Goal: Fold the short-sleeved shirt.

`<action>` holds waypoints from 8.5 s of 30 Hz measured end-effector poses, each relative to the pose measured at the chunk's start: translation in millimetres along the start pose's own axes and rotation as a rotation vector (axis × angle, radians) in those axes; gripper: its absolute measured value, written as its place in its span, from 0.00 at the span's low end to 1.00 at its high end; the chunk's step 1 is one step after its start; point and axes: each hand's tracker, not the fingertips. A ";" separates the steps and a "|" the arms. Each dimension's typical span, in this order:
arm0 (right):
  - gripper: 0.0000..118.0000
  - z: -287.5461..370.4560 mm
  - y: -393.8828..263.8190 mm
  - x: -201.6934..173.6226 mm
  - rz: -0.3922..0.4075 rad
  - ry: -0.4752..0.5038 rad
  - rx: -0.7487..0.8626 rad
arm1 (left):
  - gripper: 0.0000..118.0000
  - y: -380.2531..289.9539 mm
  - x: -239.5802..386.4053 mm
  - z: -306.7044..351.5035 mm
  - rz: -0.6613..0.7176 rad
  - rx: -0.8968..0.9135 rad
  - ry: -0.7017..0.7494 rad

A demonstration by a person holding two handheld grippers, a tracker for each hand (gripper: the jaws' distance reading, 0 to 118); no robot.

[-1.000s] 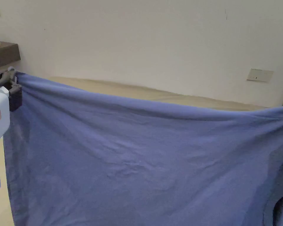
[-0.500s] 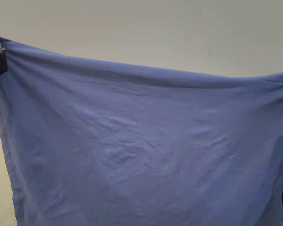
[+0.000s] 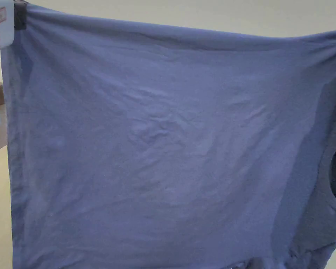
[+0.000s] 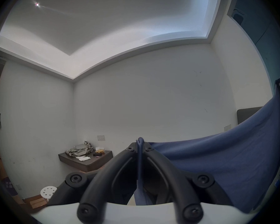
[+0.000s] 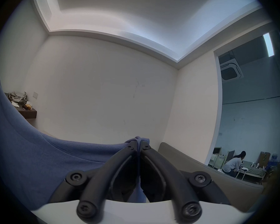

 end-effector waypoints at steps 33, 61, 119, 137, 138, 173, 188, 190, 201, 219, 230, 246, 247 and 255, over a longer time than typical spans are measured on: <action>0.04 -216.5 -155.0 -132.8 0.060 0.045 -0.274 | 0.01 -154.2 75.2 -258.9 0.006 -0.305 0.015; 0.04 173.5 -445.9 -104.0 0.045 0.439 -1.000 | 0.01 -469.2 41.0 150.7 -0.219 -0.964 -0.262; 0.02 266.3 -175.9 -167.8 0.003 0.275 -0.156 | 0.00 -198.1 112.4 225.1 -0.027 -0.083 -0.169; 0.02 261.0 -231.4 -140.9 0.011 0.273 -0.314 | 0.94 -347.9 62.7 200.0 -0.050 -0.643 -0.206; 0.02 260.9 -236.4 -137.4 0.014 0.267 -0.328 | 1.00 -365.2 58.0 203.4 -0.057 -0.697 -0.199; 0.96 259.4 -470.4 -89.3 -0.057 0.220 -1.221 | 0.08 -429.0 37.8 221.2 0.077 -0.985 -0.171; 0.12 262.8 -500.3 -105.7 -0.246 0.388 -1.237 | 0.08 -454.8 39.1 224.7 0.104 -1.090 -0.138; 0.12 264.0 -497.6 -104.9 -0.214 0.360 -1.232 | 0.08 -453.8 34.5 223.2 0.165 -1.097 -0.133; 0.12 224.3 -424.7 -87.4 -0.356 0.309 -0.968 | 0.08 -409.7 23.2 187.6 0.354 -0.910 -0.118; 0.12 68.8 -495.7 -149.4 -0.357 0.213 -1.156 | 0.08 -477.3 82.7 39.4 0.307 -0.989 -0.079; 0.87 53.7 -487.7 -150.7 -0.121 0.088 -0.946 | 0.77 -485.1 84.9 20.7 0.320 -0.937 -0.083; 0.83 142.4 -247.3 -127.0 -0.074 0.259 -0.316 | 0.94 -259.3 88.0 109.0 0.114 -0.283 -0.114; 0.75 150.3 -242.4 -130.7 -0.062 0.275 -0.308 | 0.87 -252.1 90.3 117.2 0.103 -0.272 -0.112; 0.04 194.0 -236.9 -156.1 -0.007 0.353 -0.304 | 0.13 -242.1 103.6 159.8 0.036 -0.250 -0.118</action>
